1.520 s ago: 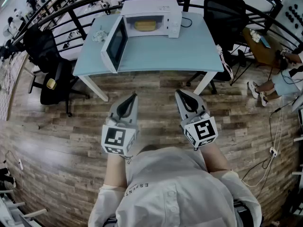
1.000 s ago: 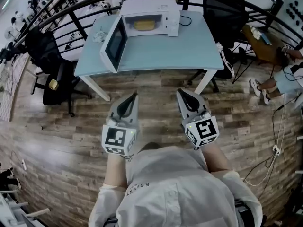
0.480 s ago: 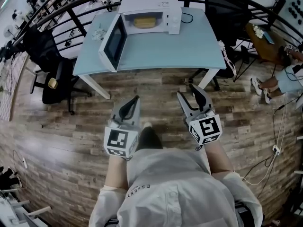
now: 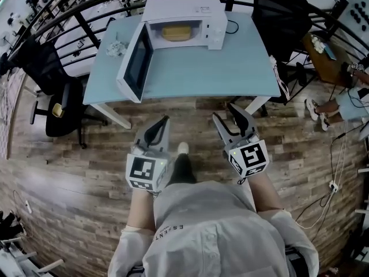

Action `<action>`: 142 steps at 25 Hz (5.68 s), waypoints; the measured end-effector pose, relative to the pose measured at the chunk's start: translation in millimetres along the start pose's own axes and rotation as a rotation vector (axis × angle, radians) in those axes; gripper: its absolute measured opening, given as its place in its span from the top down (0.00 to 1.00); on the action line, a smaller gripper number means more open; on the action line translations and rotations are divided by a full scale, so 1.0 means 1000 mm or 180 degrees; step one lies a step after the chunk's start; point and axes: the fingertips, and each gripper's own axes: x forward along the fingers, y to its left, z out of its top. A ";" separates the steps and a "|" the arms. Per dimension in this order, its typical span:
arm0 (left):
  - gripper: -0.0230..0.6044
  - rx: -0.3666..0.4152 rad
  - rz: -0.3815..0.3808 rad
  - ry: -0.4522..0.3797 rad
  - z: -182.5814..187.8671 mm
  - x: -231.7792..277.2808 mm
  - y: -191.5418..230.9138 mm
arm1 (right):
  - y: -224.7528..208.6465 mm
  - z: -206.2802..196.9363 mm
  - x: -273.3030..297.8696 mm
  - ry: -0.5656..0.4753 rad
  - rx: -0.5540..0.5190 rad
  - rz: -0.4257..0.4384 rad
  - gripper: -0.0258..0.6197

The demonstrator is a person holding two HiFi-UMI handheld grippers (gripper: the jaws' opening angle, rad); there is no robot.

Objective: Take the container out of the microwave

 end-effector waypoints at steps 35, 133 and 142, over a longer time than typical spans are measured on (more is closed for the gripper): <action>0.97 -0.0175 0.0128 -0.0004 0.016 0.267 0.240 | -0.133 -0.062 0.411 0.1260 -0.0571 0.0861 0.67; 0.97 0.0174 -0.0115 -0.0445 0.067 0.230 0.228 | -0.141 0.061 0.295 -0.0256 -0.0089 -0.0466 0.92; 0.97 0.0124 -0.0068 -0.0405 0.069 0.234 0.236 | -0.141 0.062 0.303 -0.0285 -0.0081 -0.0369 0.92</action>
